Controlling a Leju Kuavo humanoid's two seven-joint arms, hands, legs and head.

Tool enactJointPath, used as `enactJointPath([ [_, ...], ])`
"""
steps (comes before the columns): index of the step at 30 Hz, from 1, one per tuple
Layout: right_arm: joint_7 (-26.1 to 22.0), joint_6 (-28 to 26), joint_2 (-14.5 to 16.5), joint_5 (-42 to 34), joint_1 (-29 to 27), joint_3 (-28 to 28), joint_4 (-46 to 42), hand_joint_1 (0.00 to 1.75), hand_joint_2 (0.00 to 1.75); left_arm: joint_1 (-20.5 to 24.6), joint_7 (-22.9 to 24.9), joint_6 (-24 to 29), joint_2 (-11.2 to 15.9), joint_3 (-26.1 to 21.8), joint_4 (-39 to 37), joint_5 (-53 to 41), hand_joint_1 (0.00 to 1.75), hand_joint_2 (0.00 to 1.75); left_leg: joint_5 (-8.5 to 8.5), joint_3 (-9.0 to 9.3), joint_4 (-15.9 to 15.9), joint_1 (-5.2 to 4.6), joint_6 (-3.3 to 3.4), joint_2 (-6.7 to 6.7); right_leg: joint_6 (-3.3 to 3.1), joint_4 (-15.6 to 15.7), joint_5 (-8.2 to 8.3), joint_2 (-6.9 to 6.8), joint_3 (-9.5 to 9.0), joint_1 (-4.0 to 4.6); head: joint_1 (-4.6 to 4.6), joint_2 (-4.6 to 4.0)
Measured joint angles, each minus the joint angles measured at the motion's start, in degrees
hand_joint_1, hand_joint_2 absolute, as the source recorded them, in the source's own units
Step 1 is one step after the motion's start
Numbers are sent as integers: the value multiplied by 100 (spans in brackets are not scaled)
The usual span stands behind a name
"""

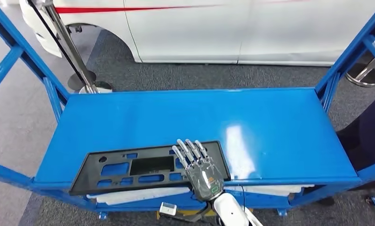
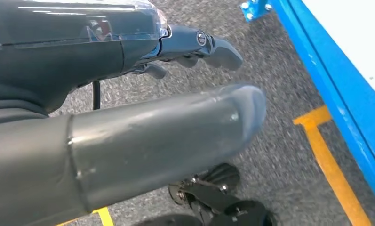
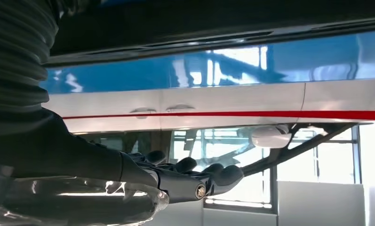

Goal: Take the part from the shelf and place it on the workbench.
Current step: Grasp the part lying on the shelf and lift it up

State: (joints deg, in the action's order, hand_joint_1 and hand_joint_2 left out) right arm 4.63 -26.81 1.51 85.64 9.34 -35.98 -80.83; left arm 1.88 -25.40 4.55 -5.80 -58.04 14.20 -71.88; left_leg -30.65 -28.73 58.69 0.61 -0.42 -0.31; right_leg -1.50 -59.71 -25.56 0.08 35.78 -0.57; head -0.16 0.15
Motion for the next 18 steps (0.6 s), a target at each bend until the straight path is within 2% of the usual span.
enactJointPath([
  [2, -6, 5, 59, 0, 39, 0, 37, 0, 175, 19, -25, 1, -2, 1, -5, -16, 0, 0, -255, -246, 501, 15, -56, 3, -48, 36, -16, -7, -62, -14, -2, 0],
  [4, -10, 6, 95, 0, 61, 0, 78, 0, 175, 20, -35, 2, -5, 1, -10, -19, 0, 0, -548, -659, 1216, 20, -89, 4, -81, 38, -42, -12, -78, -4, -3, 0],
  [5, -10, 6, 102, 0, 62, 0, 98, 0, 175, 12, -34, 2, -5, 0, -10, -19, 0, 0, -592, -812, 1430, 21, -93, 4, -89, 36, -54, -9, -86, 3, -3, 0],
  [6, -10, 6, 107, 0, 62, 0, 118, 0, 175, 5, -34, 2, -4, -1, -10, -19, 0, 0, -518, -873, 1446, 21, -91, 4, -91, 33, -66, -4, -99, 7, -3, 0],
  [7, -10, 6, 115, 0, 63, 0, 136, 0, 175, 0, -34, 2, -2, -1, -10, -19, 0, 0, -336, -832, 1253, 20, -78, 4, -88, 32, -79, 2, -120, 10, -4, 0],
  [9, -10, 6, 143, 0, 67, 0, 159, 0, 175, 3, -34, 2, 1, -1, -10, -19, 0, 0, 133, -563, 510, 12, -22, 6, -70, 31, -104, 9, -171, 14, -3, 0],
  [10, -10, 7, 155, 0, 72, 0, 167, 0, 175, 9, -36, 2, 2, 0, -10, -19, 0, 0, 226, -457, 198, -2, 8, 7, -54, 29, -111, 10, -181, 19, -3, 0],
  [11, -10, 8, 164, 0, 77, 0, 175, 0, 175, 13, -37, 2, 3, 1, -10, -19, 0, 0, 282, -389, 10, -17, 39, 7, -29, 26, -118, 10, -181, 25, -2, 0],
  [13, -10, 9, 173, 0, 84, 0, 193, 0, 175, 5, -40, 2, 4, -1, -10, -19, 0, 0, 277, -367, -78, -42, 91, 0, 37, 32, -120, 11, -177, 33, -3, 0],
  [15, -10, 8, 178, 0, 92, 0, 203, 0, 175, -7, -41, 2, 1, -2, -11, -19, 0, 0, 386, -328, -139, -9, 151, 4, 105, -13, -174, 10, -173, 35, -1, 0],
  [16, -13, 9, 179, 0, 101, 0, 208, 0, 175, -4, -43, 2, -1, -2, -12, -22, 0, 0, 417, -311, -179, 6, 185, 10, 133, -146, -273, 10, -116, 35, 1, 0],
  [18, -22, 21, 179, 0, 122, -2, 241, 0, 175, 7, -48, 1, -3, -2, -12, -36, 0, 0, 440, -300, -214, 11, 230, 20, 179, -756, -621, 8, 168, 24, 3, 0],
])
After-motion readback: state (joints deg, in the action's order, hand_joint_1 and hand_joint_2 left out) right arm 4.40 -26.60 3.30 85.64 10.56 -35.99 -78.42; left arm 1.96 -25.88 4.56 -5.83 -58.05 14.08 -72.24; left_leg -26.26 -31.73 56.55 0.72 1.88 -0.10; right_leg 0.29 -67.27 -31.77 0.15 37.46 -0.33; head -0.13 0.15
